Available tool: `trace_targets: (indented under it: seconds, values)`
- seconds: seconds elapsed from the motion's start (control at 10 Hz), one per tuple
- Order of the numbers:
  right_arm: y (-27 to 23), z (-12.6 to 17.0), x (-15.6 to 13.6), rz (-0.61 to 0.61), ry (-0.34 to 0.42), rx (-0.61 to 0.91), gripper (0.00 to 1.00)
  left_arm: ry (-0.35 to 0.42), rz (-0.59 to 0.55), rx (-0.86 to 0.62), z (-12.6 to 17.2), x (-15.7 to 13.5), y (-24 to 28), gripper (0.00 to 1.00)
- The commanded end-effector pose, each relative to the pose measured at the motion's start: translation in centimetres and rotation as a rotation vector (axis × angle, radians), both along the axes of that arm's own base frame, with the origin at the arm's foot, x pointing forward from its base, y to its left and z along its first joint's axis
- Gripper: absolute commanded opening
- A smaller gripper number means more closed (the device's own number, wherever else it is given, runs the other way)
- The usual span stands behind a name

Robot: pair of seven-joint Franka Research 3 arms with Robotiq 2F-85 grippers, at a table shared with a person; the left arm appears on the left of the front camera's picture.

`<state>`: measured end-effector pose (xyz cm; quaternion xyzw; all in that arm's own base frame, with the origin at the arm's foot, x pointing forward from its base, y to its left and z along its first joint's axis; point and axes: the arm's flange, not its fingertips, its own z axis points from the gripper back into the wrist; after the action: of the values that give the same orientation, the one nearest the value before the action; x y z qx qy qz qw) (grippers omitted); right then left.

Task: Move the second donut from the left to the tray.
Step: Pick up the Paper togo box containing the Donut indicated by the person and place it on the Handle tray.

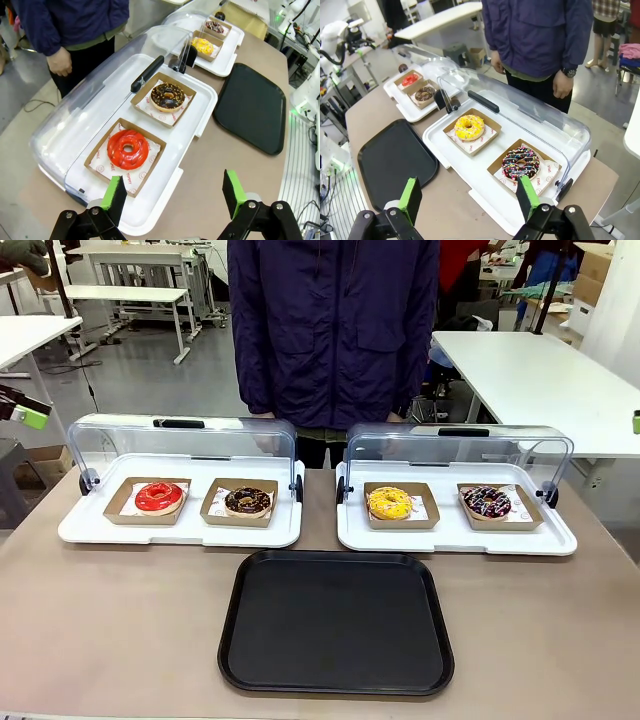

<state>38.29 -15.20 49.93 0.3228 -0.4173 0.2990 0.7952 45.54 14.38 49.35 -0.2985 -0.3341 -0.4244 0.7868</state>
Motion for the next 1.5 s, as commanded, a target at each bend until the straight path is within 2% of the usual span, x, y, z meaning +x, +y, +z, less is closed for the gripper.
trace_targets:
  seconds: [0.0,1.4]
  values:
    - [-0.08,0.05,0.43,0.011,-0.035,0.007,1.00,-0.003,-0.008,-0.008,0.09,-0.01,-0.07,1.00]
    - [-0.08,0.05,0.43,0.011,-0.035,0.007,1.00,-0.003,-0.008,-0.008,0.09,-0.01,-0.07,1.00]
